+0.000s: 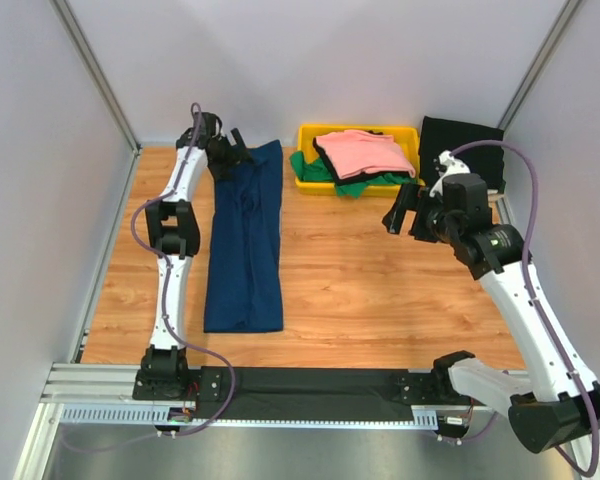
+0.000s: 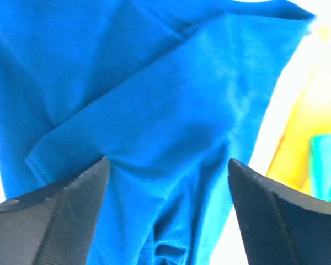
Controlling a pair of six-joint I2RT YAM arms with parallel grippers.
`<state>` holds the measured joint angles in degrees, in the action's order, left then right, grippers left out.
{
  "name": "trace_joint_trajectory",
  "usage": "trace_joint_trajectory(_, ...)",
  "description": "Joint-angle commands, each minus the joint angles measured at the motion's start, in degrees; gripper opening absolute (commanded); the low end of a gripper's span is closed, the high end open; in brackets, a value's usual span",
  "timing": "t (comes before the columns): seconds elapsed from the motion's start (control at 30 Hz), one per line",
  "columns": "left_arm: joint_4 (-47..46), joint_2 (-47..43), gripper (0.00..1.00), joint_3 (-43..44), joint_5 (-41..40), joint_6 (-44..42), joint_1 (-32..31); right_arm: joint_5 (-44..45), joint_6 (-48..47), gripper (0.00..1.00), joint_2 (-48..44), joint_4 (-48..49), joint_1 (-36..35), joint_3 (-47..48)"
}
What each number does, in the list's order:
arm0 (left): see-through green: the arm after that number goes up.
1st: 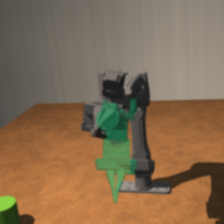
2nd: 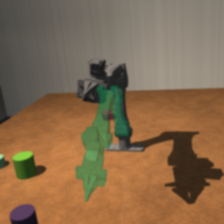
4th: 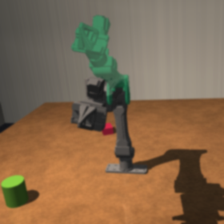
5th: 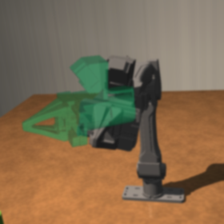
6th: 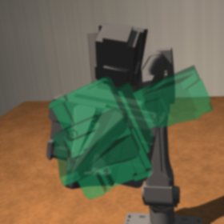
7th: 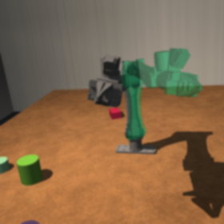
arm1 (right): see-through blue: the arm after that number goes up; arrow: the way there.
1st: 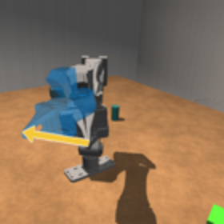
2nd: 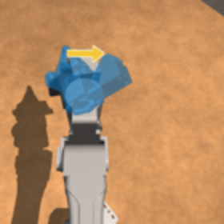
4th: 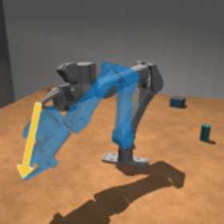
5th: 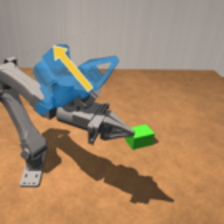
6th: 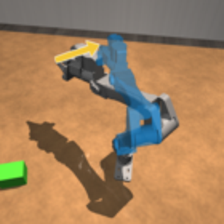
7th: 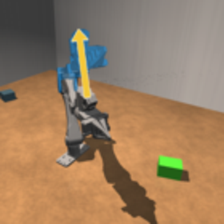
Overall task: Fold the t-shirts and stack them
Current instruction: Fold the tshirt
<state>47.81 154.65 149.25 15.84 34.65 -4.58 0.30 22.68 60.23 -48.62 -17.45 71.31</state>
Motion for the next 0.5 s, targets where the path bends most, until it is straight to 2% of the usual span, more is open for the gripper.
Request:
trace_joint_trajectory(0.0,-14.22,-1.97,1.00,0.08,7.96,1.91,0.54,-6.70,-1.06,1.00,0.86,5.28,0.14,-2.66)
trace_joint_trajectory(0.1,-16.43,-11.54,1.00,-6.22,10.61,3.05,0.45,-11.36,0.78,1.00,1.91,8.80,-0.91,-5.99)
trace_joint_trajectory(0.13,-16.00,-17.65,1.00,-8.25,10.71,2.70,0.45,-11.46,1.40,1.00,2.26,10.63,-1.96,-6.70)
trace_joint_trajectory(0.2,-13.64,-24.80,1.00,-13.17,8.01,1.83,0.45,-10.67,2.89,1.00,3.31,12.49,-6.70,-8.72)
trace_joint_trajectory(0.23,-10.49,-31.97,1.00,-18.85,6.59,1.04,0.45,-9.88,3.60,1.00,5.06,13.72,-8.63,-9.08)
trace_joint_trajectory(0.3,-7.05,-39.39,1.00,-25.64,3.17,-0.90,0.45,-9.52,5.35,1.00,7.26,14.78,-14.08,-9.87)
trace_joint_trajectory(0.33,-3.55,-46.47,1.00,-33.16,-1.20,-1.34,0.45,-9.61,7.54,0.99,9.27,16.09,-15.58,-11.00)
trace_joint_trajectory(0.37,-2.21,-50.11,1.00,-37.41,-3.33,-1.78,0.45,-10.22,9.12,0.98,9.90,17.41,-18.38,-12.15)
trace_joint_trajectory(0.4,-1.24,-53.54,0.99,-46.42,-6.49,-1.96,0.45,-11.01,10.44,0.97,10.87,19.07,-19.28,-13.46)
trace_joint_trajectory(0.47,0.70,-63.73,0.99,-56.56,-9.23,-1.44,0.45,-13.98,15.72,0.91,11.31,26.18,-21.56,-19.43)
